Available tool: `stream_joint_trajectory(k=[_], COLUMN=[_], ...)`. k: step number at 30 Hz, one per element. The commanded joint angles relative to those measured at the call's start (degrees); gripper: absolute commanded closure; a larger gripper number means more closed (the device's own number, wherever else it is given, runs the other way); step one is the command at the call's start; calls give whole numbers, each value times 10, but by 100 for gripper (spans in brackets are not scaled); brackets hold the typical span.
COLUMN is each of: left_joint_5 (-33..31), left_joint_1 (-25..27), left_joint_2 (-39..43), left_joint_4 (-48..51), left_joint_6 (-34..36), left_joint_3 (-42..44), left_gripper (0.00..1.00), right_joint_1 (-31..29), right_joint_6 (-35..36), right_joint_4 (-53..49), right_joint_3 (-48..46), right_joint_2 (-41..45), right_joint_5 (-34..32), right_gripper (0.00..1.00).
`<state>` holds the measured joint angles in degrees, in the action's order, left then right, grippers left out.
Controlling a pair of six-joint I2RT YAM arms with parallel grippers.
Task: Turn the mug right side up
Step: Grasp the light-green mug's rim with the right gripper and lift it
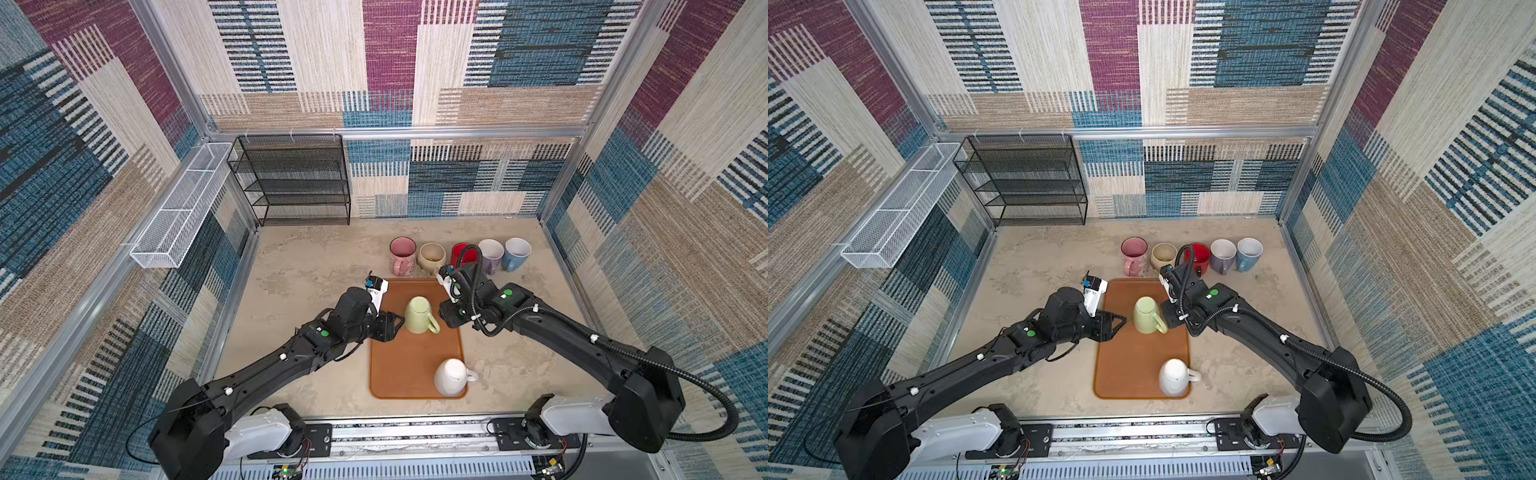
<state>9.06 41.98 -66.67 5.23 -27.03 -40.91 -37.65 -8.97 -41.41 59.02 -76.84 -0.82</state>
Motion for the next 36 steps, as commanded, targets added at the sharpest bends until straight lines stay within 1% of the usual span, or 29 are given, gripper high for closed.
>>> stream_joint_trajectory(k=[1, 4, 8, 12, 22, 36], left_joint_5=[-14, -24, -27, -28, -23, -24], left_joint_1=[-1, -1, -1, -1, -1, -2], left_joint_2=[22, 41, 53, 65, 66, 63], left_joint_4=[28, 29, 25, 17, -11, -22], left_joint_6=[2, -2, -8, -16, -25, -27], left_joint_3=[14, 33, 52, 73, 103, 115], left_gripper=[41, 39, 38, 38, 38, 38], right_joint_1=[-14, -25, -33, -41, -41, -42], right_joint_6=[29, 41, 55, 60, 64, 56], right_joint_4=[7, 12, 12, 1, -6, -17], right_joint_3=[-3, 3, 23, 44, 67, 90], right_joint_2=[-6, -24, -64, -107, -164, -208], right_joint_5=[4, 4, 10, 6, 0, -17], right_gripper=[51, 51, 55, 55, 59, 77])
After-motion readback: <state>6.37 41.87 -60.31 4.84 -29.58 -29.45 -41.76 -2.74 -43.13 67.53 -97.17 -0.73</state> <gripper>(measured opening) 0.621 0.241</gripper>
